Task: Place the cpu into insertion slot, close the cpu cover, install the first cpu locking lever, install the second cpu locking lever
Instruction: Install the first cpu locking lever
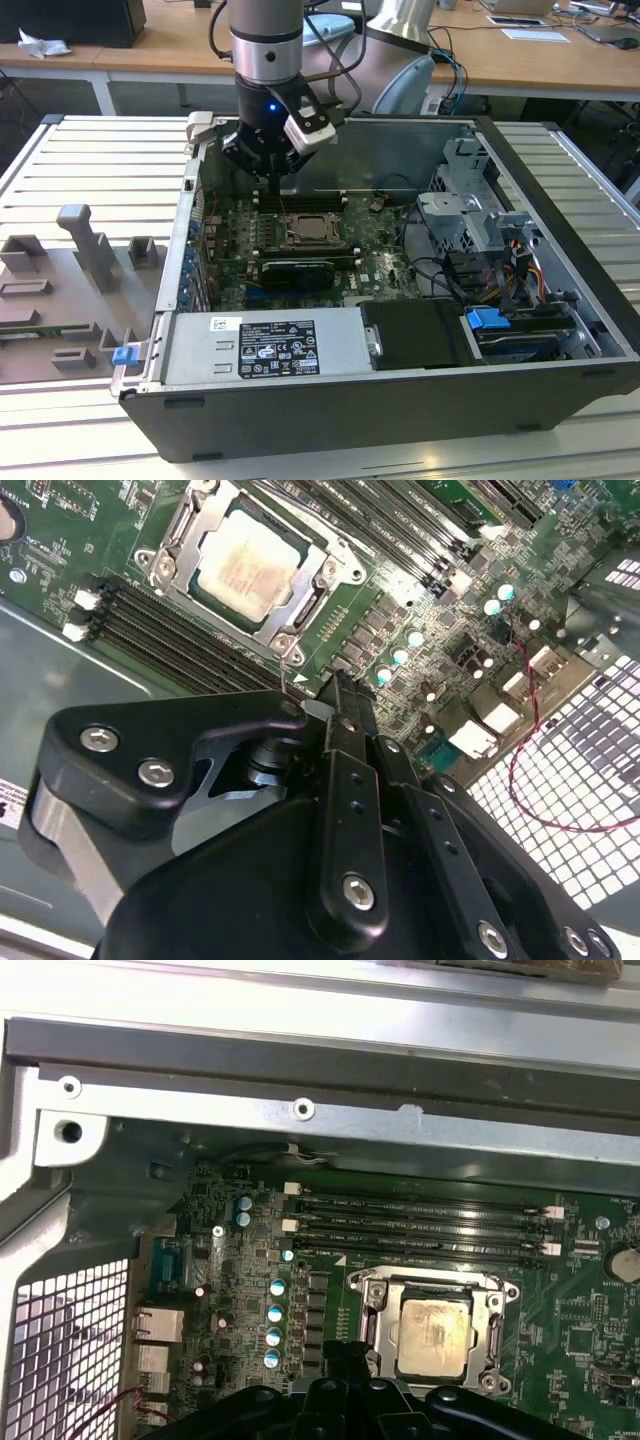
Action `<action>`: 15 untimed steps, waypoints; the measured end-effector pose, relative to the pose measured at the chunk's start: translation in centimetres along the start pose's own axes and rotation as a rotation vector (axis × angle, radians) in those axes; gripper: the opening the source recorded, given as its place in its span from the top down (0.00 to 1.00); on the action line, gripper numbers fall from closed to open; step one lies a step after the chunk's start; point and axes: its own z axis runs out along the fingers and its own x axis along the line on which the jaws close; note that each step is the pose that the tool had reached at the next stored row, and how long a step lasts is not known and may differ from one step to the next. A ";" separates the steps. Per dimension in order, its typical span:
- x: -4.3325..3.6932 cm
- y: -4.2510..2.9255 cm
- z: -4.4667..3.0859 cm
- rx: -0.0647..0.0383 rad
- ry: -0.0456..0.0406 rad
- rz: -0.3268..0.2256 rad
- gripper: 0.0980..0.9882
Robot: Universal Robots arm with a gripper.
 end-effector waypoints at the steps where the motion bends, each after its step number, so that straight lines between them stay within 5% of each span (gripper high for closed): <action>1: 0.05 0.01 0.03 0.000 -0.0001 -0.003 0.99; 8: 0.25 0.92 0.79 -0.006 -0.0001 -0.027 0.99; 15: 0.64 0.98 0.82 -0.007 -0.0002 -0.024 0.99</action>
